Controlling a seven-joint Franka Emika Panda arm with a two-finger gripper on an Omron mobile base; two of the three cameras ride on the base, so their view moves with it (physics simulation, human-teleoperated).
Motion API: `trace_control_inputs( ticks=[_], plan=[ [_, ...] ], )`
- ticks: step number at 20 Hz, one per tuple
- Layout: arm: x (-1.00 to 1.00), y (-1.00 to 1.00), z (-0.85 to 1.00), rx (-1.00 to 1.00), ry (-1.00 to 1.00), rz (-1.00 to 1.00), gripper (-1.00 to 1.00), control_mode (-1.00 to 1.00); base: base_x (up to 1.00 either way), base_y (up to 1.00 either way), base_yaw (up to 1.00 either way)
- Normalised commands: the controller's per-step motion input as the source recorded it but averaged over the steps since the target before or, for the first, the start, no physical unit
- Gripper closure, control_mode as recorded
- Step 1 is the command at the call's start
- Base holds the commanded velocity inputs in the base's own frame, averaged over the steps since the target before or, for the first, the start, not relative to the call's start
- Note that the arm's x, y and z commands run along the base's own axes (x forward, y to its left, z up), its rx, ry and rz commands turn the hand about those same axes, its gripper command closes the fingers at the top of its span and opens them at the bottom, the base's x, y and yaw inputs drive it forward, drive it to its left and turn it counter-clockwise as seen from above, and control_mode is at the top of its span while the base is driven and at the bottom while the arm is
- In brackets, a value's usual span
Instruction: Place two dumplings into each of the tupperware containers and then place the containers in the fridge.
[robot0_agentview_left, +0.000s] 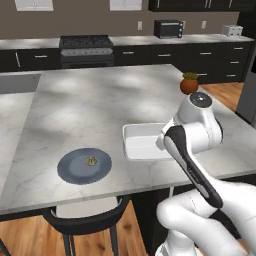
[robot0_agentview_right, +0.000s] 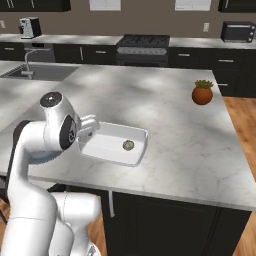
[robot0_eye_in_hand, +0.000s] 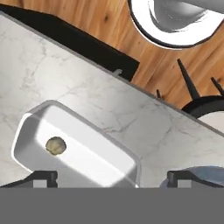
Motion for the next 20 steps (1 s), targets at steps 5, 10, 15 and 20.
trace_control_inputs(
  ticks=[5,10,15,20],
  plan=[
    [-0.43,0.98,0.5,-0.17,0.19,0.24,-1.0,-1.0,0.0,0.0,0.0],
    [-0.03,0.94,0.01,-0.03,0.18,0.28,-1.0,-1.0,0.0,0.0,0.0],
    [0.0,0.75,-0.07,0.0,0.2,0.22,-1.0,-1.0,0.0,0.0,0.0],
    [0.04,0.63,-0.28,0.0,0.14,0.1,-1.0,-1.0,0.0,0.0,0.0]
  ],
)
